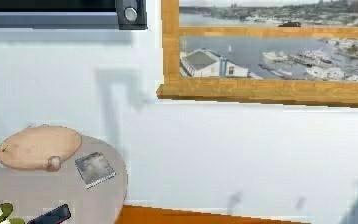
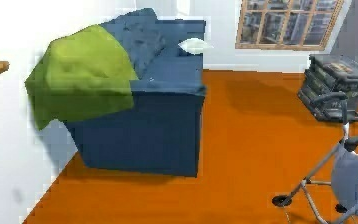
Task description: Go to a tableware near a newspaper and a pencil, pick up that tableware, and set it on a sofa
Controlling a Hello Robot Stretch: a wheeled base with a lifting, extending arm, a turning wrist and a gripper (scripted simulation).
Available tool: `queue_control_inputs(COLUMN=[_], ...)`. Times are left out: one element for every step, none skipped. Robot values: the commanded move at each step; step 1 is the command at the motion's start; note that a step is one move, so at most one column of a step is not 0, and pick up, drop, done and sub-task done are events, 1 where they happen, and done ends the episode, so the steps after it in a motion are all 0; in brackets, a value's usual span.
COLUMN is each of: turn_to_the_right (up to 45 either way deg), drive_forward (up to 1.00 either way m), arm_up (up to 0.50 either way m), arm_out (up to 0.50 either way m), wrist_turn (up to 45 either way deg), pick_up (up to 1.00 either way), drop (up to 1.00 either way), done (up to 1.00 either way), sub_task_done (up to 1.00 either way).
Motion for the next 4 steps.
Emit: queue_control_inputs(turn_to_the_right=[45.0,21.0,0.0,-36.0], drive_forward=[0.0,0.0,0.1,0.0], arm_up=[0.0,0.0,0.0,0.0], arm_out=[0.0,0.0,0.0,0.0], wrist_turn=[0.0,0.0,0.0,0.0], pick_up=[0.0,0.0,0.0,0.0], drop=[0.0,0.0,0.0,0.0], done=[0.0,0.0,0.0,0.0], sub_task_done=[0.0,0.0,0.0,0.0])
